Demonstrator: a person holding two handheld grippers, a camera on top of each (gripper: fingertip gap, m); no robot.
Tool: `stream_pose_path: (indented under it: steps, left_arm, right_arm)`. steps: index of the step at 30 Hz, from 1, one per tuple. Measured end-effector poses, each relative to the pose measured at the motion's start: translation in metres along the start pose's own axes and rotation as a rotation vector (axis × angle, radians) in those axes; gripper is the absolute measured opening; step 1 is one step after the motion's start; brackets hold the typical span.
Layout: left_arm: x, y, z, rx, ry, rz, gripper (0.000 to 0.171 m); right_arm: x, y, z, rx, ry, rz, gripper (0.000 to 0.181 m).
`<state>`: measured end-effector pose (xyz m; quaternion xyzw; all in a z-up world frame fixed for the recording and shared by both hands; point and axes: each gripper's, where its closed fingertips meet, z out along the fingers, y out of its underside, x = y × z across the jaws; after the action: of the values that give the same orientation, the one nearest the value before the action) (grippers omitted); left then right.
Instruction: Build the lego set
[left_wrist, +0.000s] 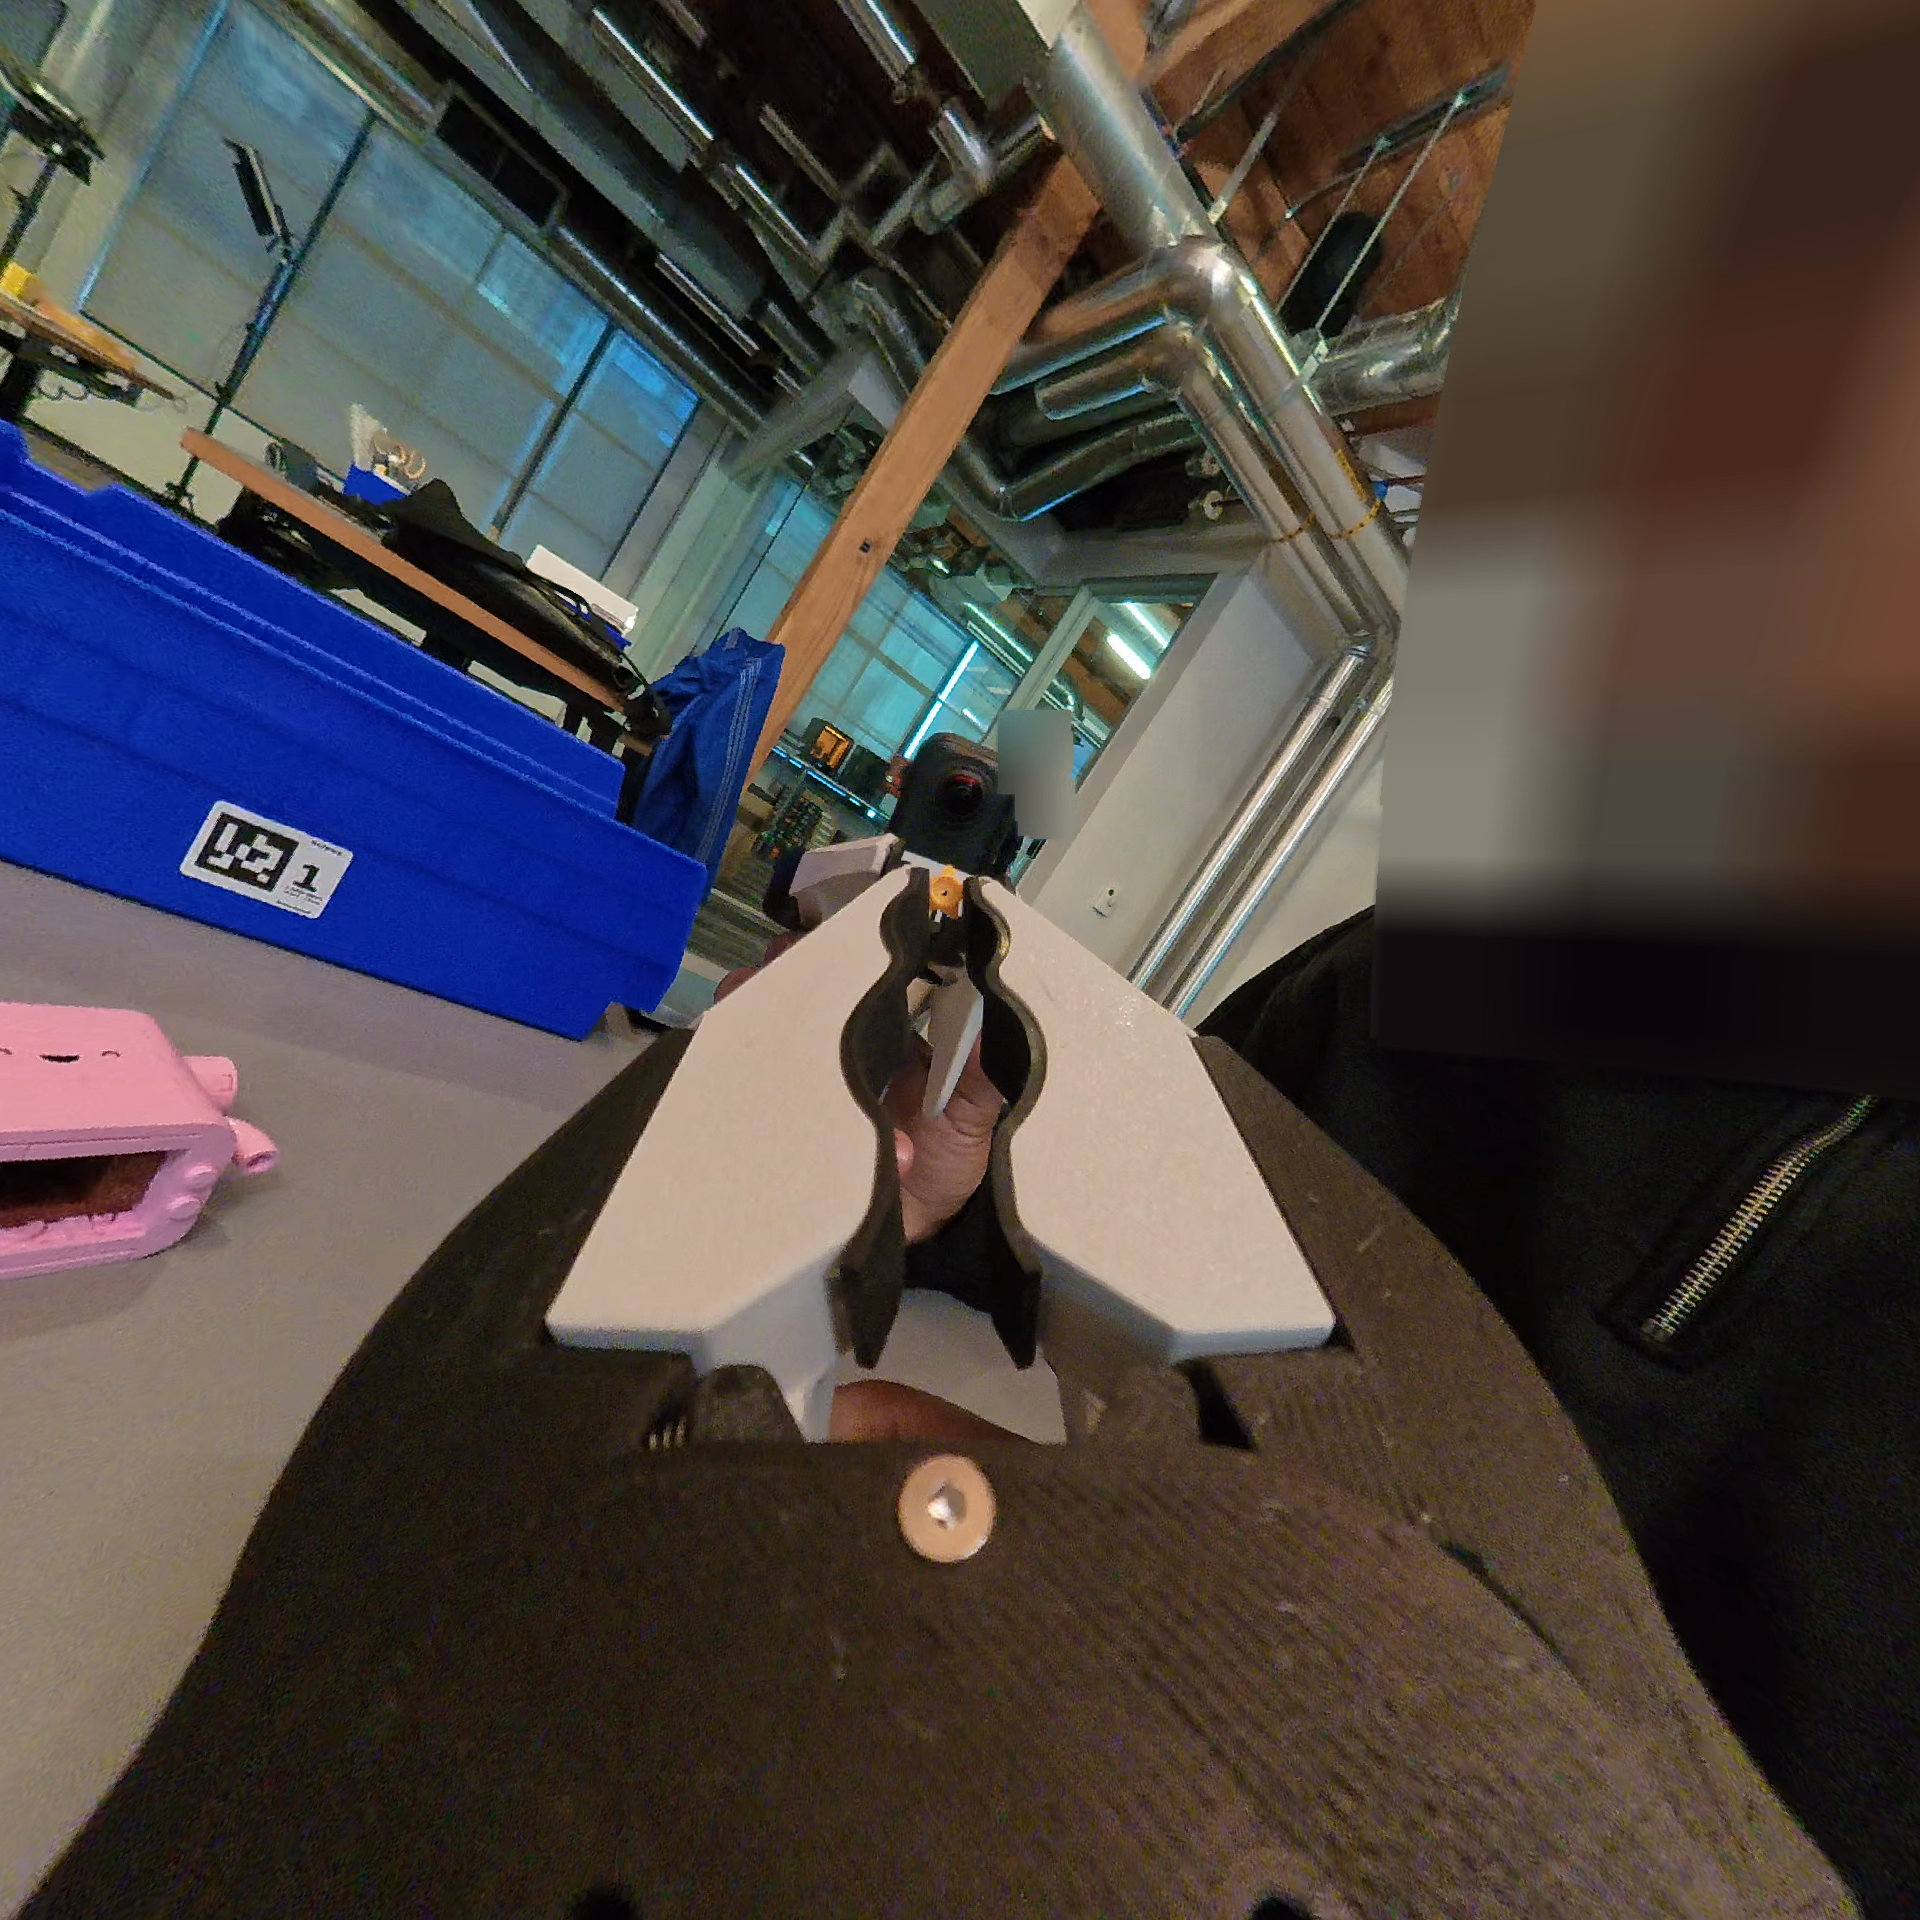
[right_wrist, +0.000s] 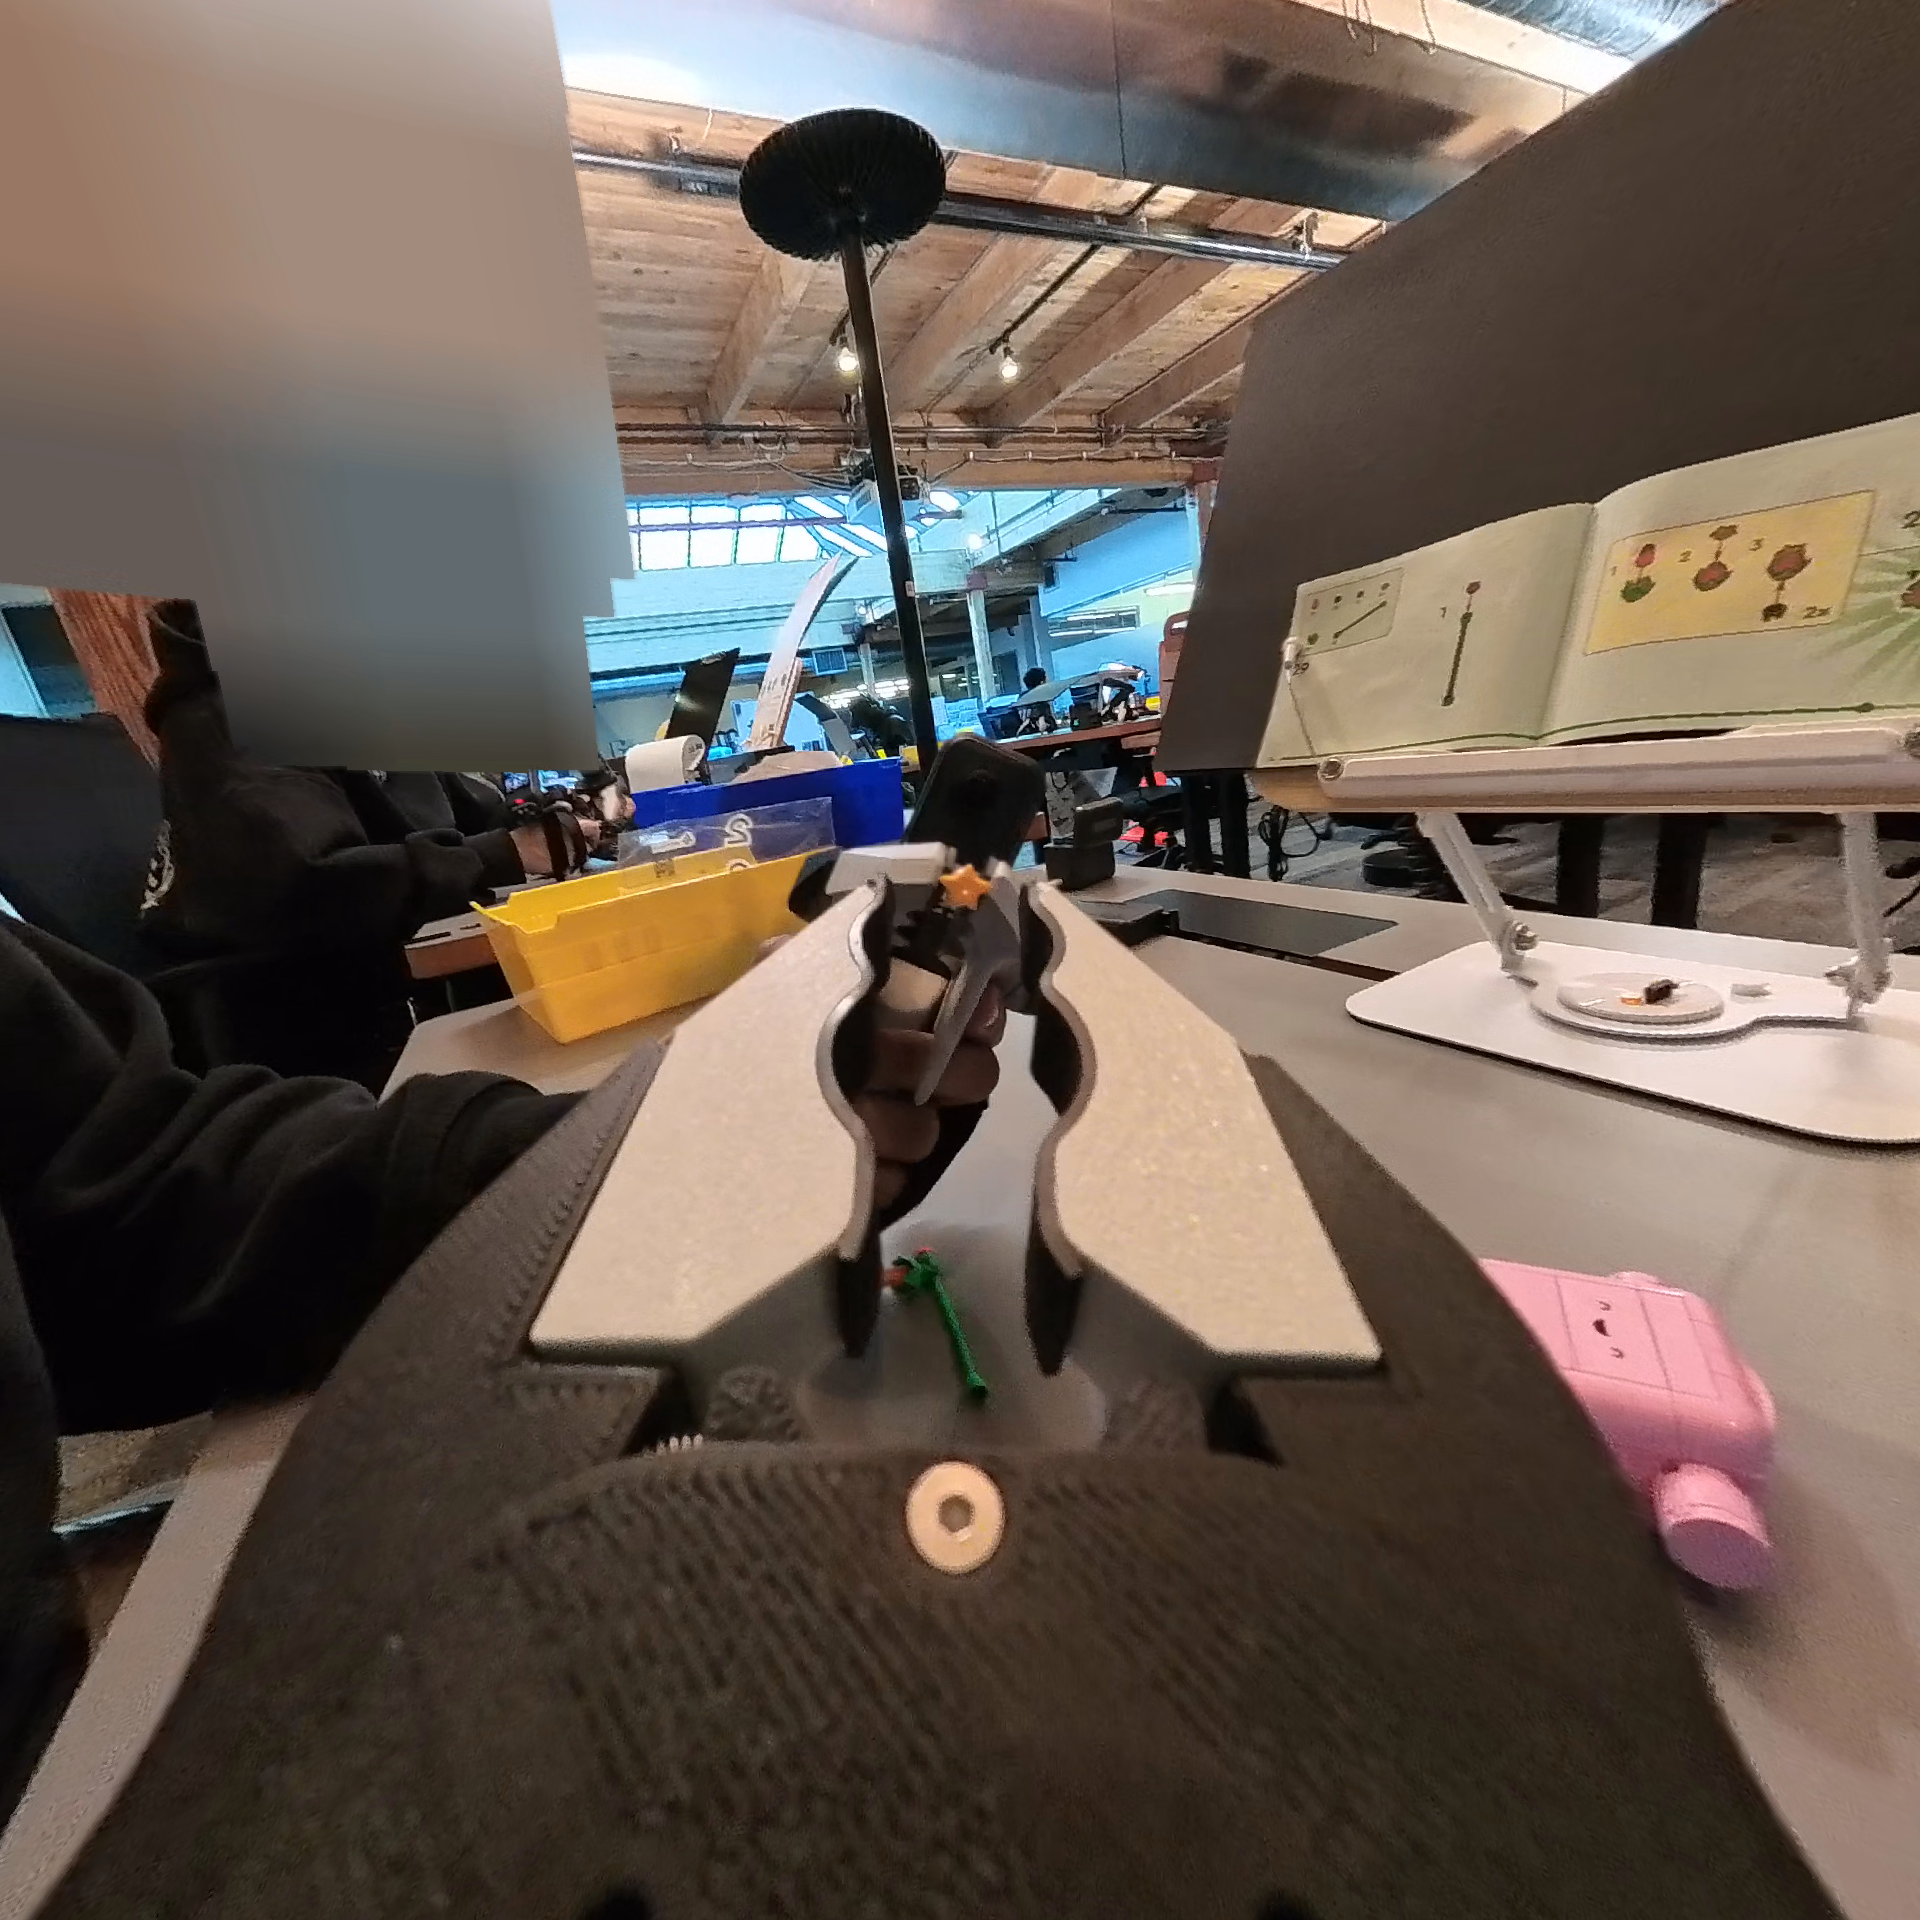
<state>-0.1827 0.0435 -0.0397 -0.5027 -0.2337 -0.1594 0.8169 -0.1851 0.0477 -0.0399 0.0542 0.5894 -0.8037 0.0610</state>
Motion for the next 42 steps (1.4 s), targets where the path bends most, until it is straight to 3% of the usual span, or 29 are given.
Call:
stream_pose_path:
  steps: [11,26,42]
  left_arm:
    - [-0.001,0.008,0.005,-0.024,0.039,-0.073,0.004]
    - [-0.004,0.012,0.006,-0.028,0.064,-0.142,0.005]
    - [-0.014,0.010,0.000,-0.034,0.002,-0.164,0.033]
  right_arm:
    - [-0.001,0.007,0.001,-0.085,0.130,-0.382,0.013]
    - [-0.002,0.009,0.001,-0.103,0.133,-0.407,0.007]
    - [0.002,0.015,0.000,-0.142,0.137,-0.429,0.007]
